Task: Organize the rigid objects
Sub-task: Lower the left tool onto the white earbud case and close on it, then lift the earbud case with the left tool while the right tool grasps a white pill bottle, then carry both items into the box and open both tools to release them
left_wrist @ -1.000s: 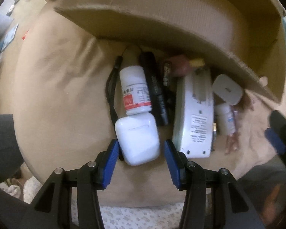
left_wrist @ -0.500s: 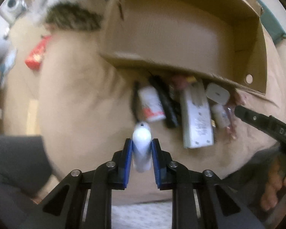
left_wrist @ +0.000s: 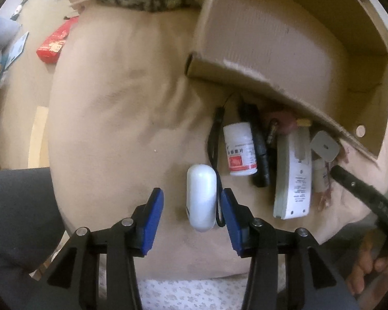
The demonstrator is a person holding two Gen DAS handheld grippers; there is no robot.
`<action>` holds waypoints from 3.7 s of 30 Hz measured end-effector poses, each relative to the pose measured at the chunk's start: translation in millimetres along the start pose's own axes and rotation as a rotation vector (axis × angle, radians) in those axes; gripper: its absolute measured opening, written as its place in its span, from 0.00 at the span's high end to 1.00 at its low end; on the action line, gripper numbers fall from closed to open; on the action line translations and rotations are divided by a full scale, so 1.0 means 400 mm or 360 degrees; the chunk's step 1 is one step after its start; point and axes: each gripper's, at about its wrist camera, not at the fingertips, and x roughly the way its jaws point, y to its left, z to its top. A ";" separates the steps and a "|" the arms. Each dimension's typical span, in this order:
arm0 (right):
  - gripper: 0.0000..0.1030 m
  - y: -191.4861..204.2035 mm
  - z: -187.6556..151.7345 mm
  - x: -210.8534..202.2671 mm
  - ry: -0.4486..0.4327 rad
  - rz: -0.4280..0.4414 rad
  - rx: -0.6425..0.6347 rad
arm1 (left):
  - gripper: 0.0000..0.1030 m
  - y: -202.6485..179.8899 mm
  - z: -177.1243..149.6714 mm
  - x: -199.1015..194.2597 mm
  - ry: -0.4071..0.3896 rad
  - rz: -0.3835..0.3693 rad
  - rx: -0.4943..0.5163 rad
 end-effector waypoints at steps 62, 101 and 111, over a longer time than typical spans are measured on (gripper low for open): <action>0.73 0.143 0.197 -0.144 -0.0493 0.0112 -0.0277 | 0.82 -0.111 0.158 -0.280 -0.0648 0.0072 0.0418; 0.60 0.161 0.243 -0.003 -0.0361 -0.0075 -0.0298 | 0.82 -0.114 0.217 -0.160 -0.0493 0.0149 0.0316; 0.16 0.156 0.250 -0.049 -0.0456 0.0065 -0.0240 | 0.63 -0.129 0.190 -0.207 -0.0589 0.0179 0.0347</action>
